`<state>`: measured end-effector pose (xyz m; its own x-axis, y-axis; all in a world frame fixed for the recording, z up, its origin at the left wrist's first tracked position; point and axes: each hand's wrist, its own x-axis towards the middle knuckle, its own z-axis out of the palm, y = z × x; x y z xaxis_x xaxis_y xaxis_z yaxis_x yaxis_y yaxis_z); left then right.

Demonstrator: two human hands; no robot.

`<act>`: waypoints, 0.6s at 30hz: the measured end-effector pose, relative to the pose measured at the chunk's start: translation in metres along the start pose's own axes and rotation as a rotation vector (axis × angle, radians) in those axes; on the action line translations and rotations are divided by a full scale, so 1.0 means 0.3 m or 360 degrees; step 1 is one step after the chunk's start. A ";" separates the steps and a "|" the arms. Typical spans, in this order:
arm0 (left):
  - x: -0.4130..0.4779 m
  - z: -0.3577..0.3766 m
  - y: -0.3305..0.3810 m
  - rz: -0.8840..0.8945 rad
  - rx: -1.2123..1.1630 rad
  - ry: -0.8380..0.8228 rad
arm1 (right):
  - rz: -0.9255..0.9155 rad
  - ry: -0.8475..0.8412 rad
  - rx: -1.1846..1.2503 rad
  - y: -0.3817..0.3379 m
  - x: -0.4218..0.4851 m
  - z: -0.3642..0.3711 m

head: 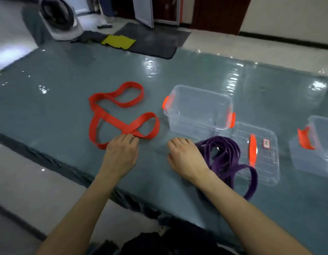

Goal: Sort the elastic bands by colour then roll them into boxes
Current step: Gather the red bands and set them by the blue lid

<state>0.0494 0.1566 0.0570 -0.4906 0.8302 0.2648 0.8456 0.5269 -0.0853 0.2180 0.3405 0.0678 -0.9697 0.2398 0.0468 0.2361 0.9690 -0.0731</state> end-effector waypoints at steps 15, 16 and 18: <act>0.118 0.338 -0.776 0.0282 0.0281 -0.1047 | -0.0073 -0.0365 0.0138 -0.322 0.714 0.311; 0.148 0.372 -0.834 0.0333 0.0293 -0.1102 | -0.0036 -0.0413 0.0144 -0.324 0.757 0.334; 0.222 0.433 -0.931 0.0491 0.0316 -0.1067 | 0.0035 -0.0543 0.0103 -0.315 0.833 0.378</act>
<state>-0.2470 0.0884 -0.0264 -0.3149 0.8444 -0.4333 0.9423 0.2237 -0.2489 -0.0539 0.3021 -0.0268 -0.9322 0.2158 -0.2906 0.2630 0.9554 -0.1342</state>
